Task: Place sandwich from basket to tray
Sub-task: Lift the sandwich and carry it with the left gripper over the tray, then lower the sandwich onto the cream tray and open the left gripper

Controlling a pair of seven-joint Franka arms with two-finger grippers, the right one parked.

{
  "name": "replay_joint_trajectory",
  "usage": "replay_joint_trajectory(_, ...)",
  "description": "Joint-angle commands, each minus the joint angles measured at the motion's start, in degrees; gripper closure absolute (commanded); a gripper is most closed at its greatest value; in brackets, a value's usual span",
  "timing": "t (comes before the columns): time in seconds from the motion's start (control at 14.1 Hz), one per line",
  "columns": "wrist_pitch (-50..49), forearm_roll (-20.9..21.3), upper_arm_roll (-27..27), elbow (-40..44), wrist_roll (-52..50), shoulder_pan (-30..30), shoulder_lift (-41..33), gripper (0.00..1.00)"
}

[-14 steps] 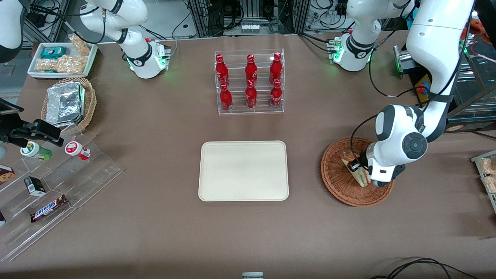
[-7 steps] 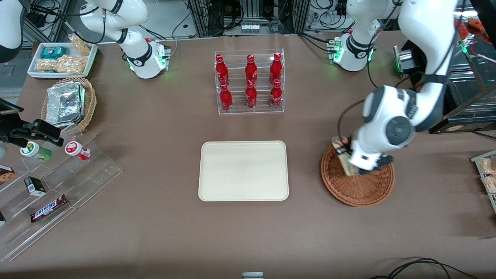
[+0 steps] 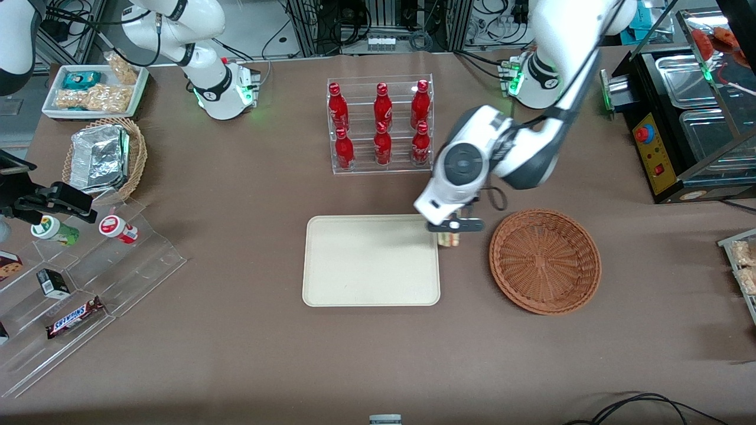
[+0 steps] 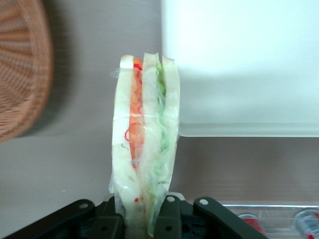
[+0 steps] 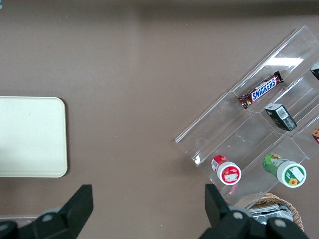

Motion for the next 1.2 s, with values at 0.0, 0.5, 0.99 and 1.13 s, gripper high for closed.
replay_joint_trajectory(0.0, -1.9, 1.0, 1.1, 11.7, -4.3, -6.1, 9.1, 0.85)
replay_joint_trajectory(0.5, -7.9, 5.6, 1.4, 37.7, -14.0, -12.9, 27.5, 0.67)
replay_joint_trajectory(0.99, -3.4, 6.1, 1.4, 37.7, -19.3, -13.7, 28.4, 0.44)
replay_joint_trajectory(1.13, -9.0, 5.8, 1.4, 37.7, -21.5, -13.2, 24.7, 0.12)
